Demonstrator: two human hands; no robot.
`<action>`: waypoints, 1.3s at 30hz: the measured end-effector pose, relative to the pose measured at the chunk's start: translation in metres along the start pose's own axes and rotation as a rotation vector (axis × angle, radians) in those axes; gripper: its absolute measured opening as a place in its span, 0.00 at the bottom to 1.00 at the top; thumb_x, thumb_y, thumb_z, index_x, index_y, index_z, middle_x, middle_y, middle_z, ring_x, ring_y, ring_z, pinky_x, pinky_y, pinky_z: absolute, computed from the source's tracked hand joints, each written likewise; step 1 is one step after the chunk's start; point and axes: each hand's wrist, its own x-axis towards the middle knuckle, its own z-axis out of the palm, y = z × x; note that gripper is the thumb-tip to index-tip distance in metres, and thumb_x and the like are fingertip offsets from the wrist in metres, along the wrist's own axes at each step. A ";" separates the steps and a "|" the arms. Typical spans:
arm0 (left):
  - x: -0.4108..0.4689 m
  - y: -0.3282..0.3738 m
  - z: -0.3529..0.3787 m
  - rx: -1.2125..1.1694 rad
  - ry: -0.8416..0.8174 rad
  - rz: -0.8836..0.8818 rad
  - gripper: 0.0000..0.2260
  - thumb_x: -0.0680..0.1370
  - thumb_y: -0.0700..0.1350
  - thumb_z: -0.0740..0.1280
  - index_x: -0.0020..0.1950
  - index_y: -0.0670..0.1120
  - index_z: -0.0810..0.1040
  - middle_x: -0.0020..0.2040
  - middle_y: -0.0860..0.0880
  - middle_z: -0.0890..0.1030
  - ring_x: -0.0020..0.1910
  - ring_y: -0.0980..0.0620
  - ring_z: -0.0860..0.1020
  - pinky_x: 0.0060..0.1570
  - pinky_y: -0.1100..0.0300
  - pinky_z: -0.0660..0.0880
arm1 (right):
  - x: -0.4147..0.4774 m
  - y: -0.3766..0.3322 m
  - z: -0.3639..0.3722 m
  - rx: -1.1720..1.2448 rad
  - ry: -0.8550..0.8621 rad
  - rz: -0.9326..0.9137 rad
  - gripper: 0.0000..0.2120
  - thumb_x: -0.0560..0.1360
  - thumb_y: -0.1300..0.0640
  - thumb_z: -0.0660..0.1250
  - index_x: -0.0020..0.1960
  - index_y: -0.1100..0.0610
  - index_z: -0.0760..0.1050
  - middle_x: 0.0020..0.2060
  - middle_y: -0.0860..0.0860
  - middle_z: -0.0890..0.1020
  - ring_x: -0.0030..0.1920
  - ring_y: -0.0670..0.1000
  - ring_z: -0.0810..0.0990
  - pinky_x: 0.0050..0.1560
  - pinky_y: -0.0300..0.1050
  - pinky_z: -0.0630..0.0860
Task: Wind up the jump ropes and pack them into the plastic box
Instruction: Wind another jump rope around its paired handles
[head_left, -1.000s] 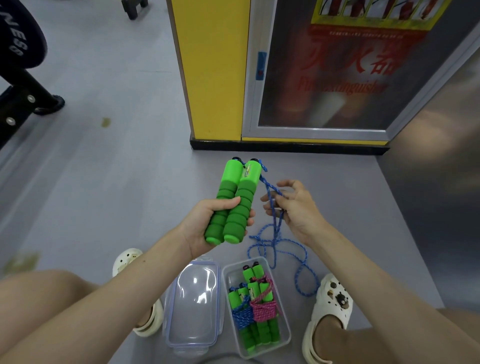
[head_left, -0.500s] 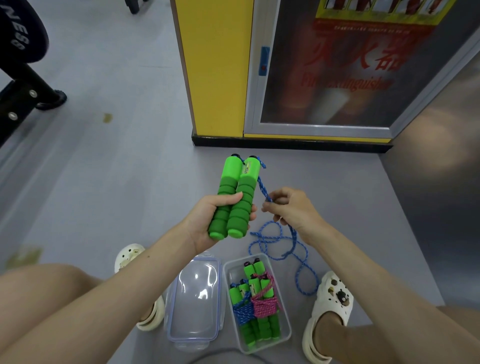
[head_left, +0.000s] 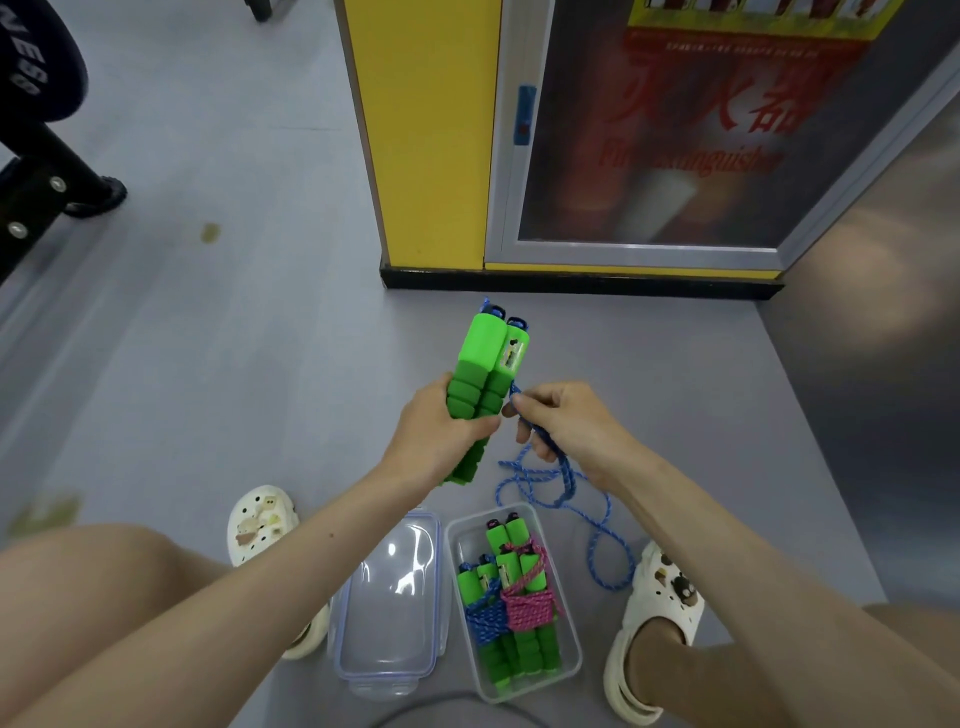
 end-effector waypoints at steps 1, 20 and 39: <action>0.000 -0.002 0.001 0.081 0.021 0.035 0.10 0.71 0.43 0.72 0.49 0.50 0.75 0.40 0.50 0.81 0.40 0.49 0.79 0.43 0.55 0.76 | 0.000 0.000 -0.001 -0.033 -0.015 -0.005 0.09 0.80 0.60 0.61 0.45 0.61 0.77 0.30 0.53 0.77 0.23 0.45 0.71 0.25 0.35 0.69; -0.010 -0.013 0.018 1.215 0.387 0.621 0.35 0.53 0.36 0.75 0.61 0.40 0.77 0.34 0.45 0.75 0.31 0.48 0.73 0.26 0.60 0.57 | 0.004 0.012 0.017 0.521 -0.091 0.118 0.11 0.76 0.49 0.65 0.42 0.56 0.71 0.27 0.50 0.70 0.23 0.45 0.58 0.23 0.36 0.55; -0.004 -0.004 -0.003 -0.392 -0.571 -0.334 0.23 0.70 0.52 0.71 0.59 0.41 0.77 0.54 0.40 0.82 0.57 0.37 0.79 0.61 0.42 0.74 | 0.006 0.014 0.004 0.393 0.011 0.130 0.15 0.75 0.48 0.65 0.34 0.55 0.71 0.20 0.48 0.64 0.18 0.44 0.58 0.21 0.36 0.54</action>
